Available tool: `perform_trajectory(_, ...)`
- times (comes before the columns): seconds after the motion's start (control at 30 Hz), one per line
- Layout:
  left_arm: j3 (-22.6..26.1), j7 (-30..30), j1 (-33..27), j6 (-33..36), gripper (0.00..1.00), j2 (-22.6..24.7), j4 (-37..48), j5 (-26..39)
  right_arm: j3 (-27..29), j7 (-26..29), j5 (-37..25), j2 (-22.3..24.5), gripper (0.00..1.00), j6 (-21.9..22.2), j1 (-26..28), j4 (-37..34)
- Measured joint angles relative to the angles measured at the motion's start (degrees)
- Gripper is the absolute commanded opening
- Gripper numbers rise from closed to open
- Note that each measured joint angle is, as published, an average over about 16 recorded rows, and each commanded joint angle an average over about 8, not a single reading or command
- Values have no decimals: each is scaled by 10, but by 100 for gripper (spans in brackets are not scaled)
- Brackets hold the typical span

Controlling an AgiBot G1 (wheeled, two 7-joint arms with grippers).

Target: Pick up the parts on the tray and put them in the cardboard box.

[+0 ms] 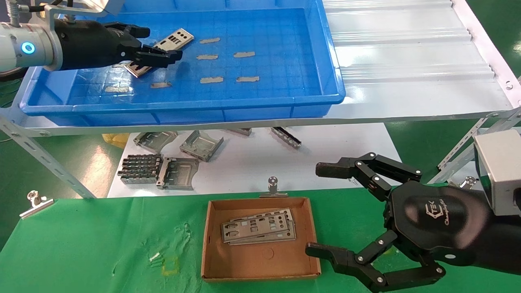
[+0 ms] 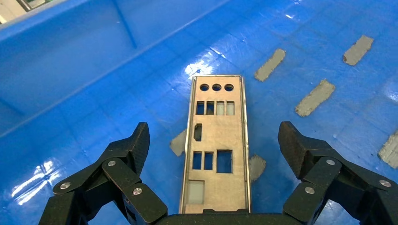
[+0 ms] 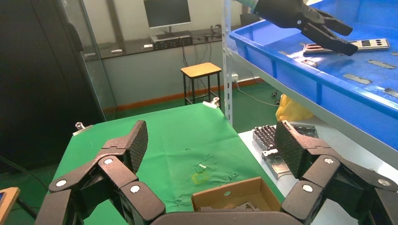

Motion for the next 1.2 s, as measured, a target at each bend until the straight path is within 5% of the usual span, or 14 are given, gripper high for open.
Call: perform_trajectory(1.2, -1, 3, 1, -2, 0, -1, 0, -2, 0, 0, 0, 0, 100, 0, 0, 0)
